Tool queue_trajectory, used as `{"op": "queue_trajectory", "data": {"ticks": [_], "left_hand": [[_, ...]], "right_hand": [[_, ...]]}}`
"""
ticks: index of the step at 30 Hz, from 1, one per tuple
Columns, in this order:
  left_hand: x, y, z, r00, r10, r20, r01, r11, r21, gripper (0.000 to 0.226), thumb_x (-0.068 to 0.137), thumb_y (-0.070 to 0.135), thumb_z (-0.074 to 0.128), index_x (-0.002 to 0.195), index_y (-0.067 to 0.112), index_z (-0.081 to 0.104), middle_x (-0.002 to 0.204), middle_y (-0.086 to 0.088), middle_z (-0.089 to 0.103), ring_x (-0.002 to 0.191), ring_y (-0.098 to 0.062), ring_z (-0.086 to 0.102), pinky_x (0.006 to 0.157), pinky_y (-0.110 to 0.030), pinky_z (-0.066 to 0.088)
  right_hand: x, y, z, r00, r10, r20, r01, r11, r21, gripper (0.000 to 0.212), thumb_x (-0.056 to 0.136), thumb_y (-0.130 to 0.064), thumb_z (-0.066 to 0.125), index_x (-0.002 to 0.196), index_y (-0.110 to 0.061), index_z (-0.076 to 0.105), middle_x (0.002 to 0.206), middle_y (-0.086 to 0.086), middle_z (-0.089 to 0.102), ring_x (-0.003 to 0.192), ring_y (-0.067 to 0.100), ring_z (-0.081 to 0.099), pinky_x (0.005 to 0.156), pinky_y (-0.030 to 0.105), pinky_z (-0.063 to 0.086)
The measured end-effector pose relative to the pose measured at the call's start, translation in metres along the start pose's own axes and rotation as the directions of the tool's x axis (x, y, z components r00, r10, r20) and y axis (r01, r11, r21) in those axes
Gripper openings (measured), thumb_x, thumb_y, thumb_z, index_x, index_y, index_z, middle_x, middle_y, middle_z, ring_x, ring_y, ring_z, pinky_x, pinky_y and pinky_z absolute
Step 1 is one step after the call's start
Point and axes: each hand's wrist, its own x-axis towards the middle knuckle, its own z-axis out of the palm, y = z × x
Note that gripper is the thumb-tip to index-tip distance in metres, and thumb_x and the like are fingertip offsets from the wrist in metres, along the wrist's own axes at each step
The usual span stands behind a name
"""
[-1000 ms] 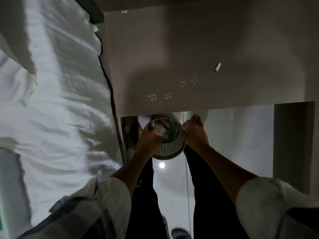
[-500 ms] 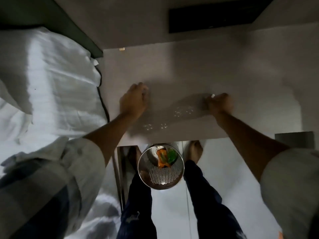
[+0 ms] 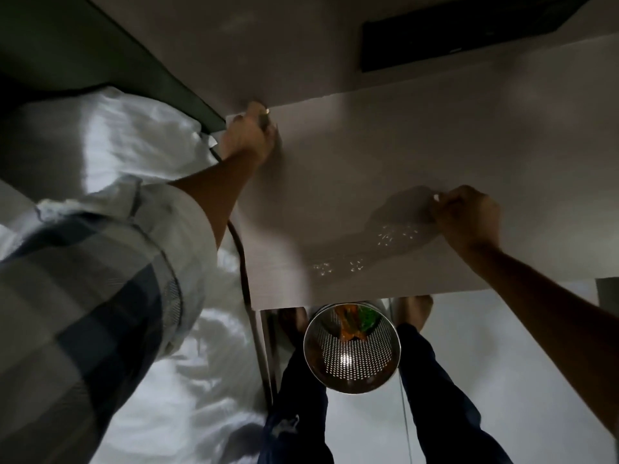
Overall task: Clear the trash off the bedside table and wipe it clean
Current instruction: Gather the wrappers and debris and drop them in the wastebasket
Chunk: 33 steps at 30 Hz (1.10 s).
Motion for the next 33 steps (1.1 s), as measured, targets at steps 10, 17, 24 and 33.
{"op": "queue_trajectory", "data": {"ticks": [10,17,24,33], "left_hand": [[-0.033,-0.006,0.008,0.989,0.150,0.000,-0.147,0.968,0.204,0.030,0.098,0.026,0.043,0.103,0.003,0.062,0.104,-0.024,0.064,0.092,-0.038,0.063,0.076,-0.039,0.046],[-0.110,0.011,0.013,0.997,0.046,0.070,-0.046,0.999,-0.005,0.021,0.087,0.029,0.058,0.094,0.013,0.070,0.094,-0.017,0.073,0.089,-0.034,0.067,0.072,-0.032,0.045],[-0.288,0.043,0.073,0.952,-0.091,0.292,0.201,0.906,-0.373,0.018,0.091,0.030,0.061,0.094,0.016,0.070,0.083,0.001,0.070,0.081,-0.019,0.068,0.068,-0.026,0.049],[-0.375,0.013,0.107,0.865,-0.031,0.500,0.207,0.931,-0.302,0.036,0.100,0.034,0.039,0.089,0.017,0.069,0.085,-0.003,0.070,0.078,-0.016,0.061,0.078,-0.030,0.048]], "right_hand": [[-0.027,-0.020,0.011,0.995,-0.083,0.054,0.077,0.992,0.101,0.006,0.083,-0.015,0.066,0.086,-0.011,0.069,0.083,0.009,0.071,0.071,0.021,0.062,0.063,0.023,0.045],[-0.072,-0.006,0.009,0.979,-0.153,0.133,0.133,0.981,0.144,0.004,0.081,-0.018,0.068,0.079,-0.017,0.064,0.070,-0.006,0.059,0.056,-0.002,0.050,0.048,0.012,0.032],[-0.141,0.031,0.017,0.845,0.104,0.525,-0.082,0.995,-0.065,0.018,0.079,-0.021,0.068,0.073,-0.005,0.069,0.068,0.009,0.070,0.066,0.023,0.070,0.053,0.025,0.053],[-0.186,0.050,0.030,0.770,0.188,0.610,-0.137,0.982,-0.130,0.019,0.087,-0.023,0.056,0.096,-0.015,0.071,0.113,0.021,0.066,0.108,0.039,0.061,0.095,0.051,0.050]]}}
